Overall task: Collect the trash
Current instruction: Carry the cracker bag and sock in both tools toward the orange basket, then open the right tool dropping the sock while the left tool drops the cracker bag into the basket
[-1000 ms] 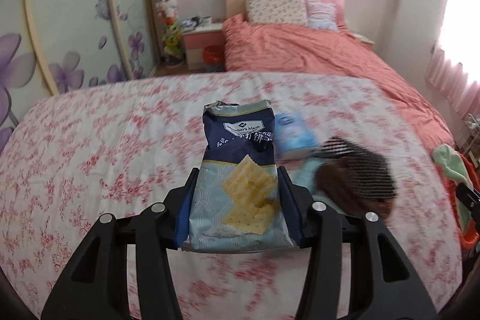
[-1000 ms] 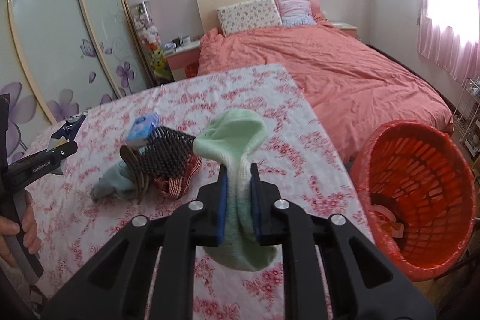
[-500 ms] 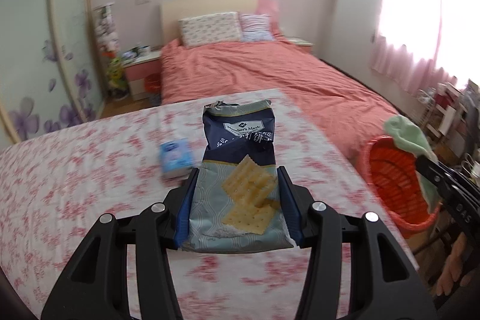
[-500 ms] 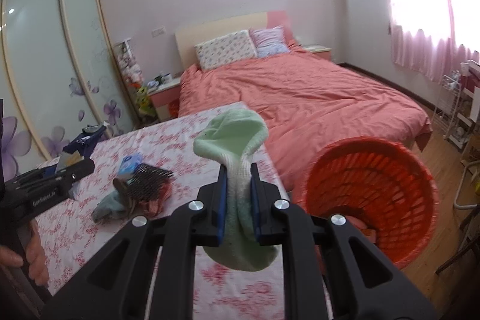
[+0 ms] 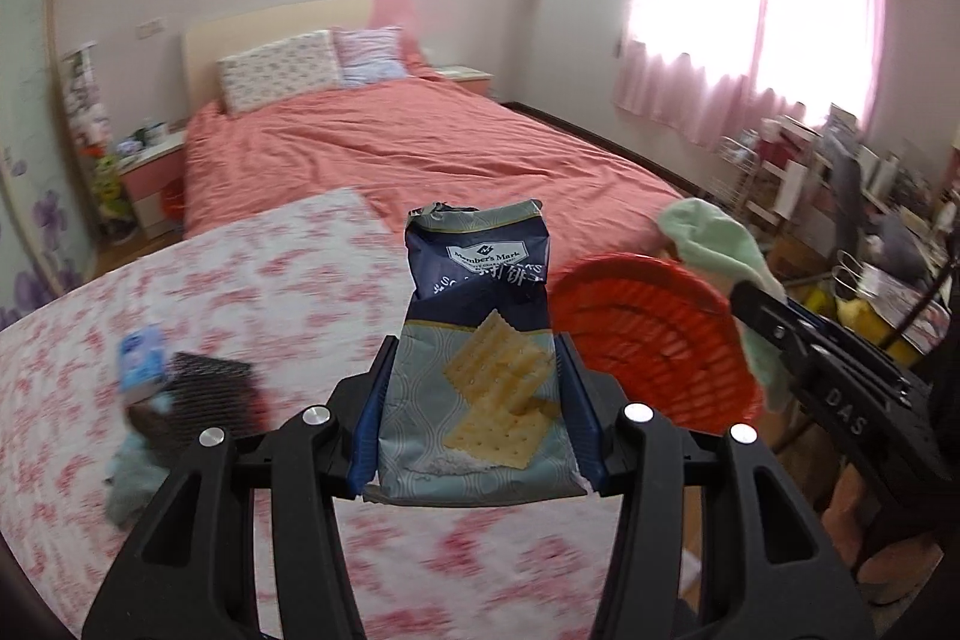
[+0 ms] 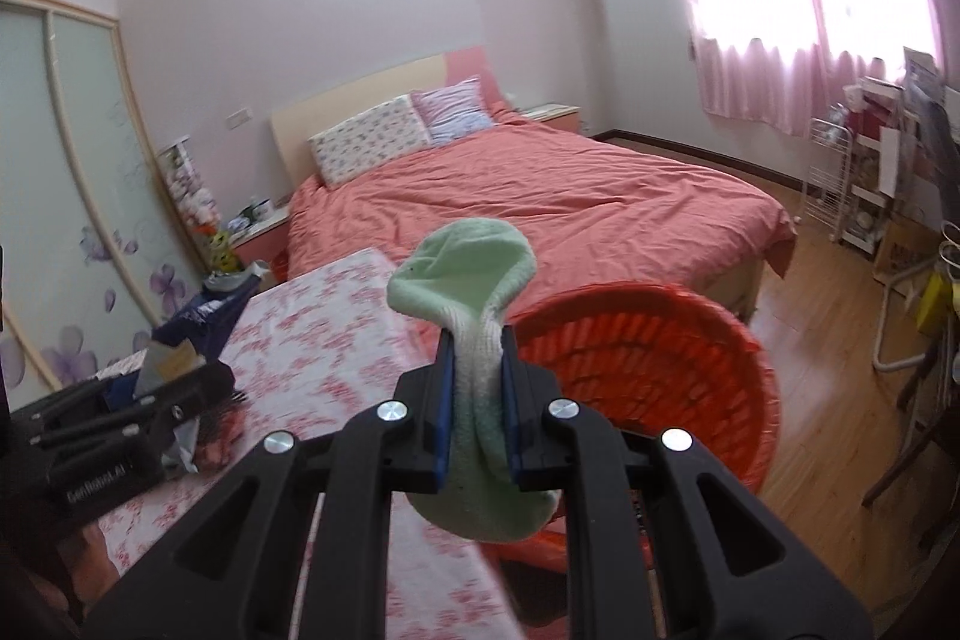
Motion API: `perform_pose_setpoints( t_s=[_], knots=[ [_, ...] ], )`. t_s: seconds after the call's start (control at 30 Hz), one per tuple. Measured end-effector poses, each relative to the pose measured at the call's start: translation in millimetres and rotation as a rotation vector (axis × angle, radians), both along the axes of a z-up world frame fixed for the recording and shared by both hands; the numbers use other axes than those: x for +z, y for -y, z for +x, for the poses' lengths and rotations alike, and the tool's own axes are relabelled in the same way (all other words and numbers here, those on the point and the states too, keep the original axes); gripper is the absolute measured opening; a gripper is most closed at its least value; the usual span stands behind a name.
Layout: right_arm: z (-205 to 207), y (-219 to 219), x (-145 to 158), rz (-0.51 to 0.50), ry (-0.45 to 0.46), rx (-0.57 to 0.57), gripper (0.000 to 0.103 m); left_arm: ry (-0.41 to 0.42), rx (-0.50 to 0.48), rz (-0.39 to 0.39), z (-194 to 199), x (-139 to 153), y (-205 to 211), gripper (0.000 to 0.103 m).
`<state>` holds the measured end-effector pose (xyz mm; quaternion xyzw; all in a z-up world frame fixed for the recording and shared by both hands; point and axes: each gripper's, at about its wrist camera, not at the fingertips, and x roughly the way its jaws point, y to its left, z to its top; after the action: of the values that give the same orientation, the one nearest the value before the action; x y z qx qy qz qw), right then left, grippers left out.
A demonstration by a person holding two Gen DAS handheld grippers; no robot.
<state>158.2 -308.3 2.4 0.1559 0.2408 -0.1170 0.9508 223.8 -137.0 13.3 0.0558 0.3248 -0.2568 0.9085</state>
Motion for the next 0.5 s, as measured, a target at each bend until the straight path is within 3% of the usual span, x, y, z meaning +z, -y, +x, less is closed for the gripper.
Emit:
perform_pose_setpoints(
  t_s=[0.4,0.5],
  knots=[
    [3,82,-26,0.120,-0.004,-0.103,0.015,-0.058,-0.162,0.018,6,-24,89,0.051],
    [7,94,-32,0.149,-0.002,-0.117,0.019,-0.073,-0.180,0.034,8,-33,106,0.053]
  ],
)
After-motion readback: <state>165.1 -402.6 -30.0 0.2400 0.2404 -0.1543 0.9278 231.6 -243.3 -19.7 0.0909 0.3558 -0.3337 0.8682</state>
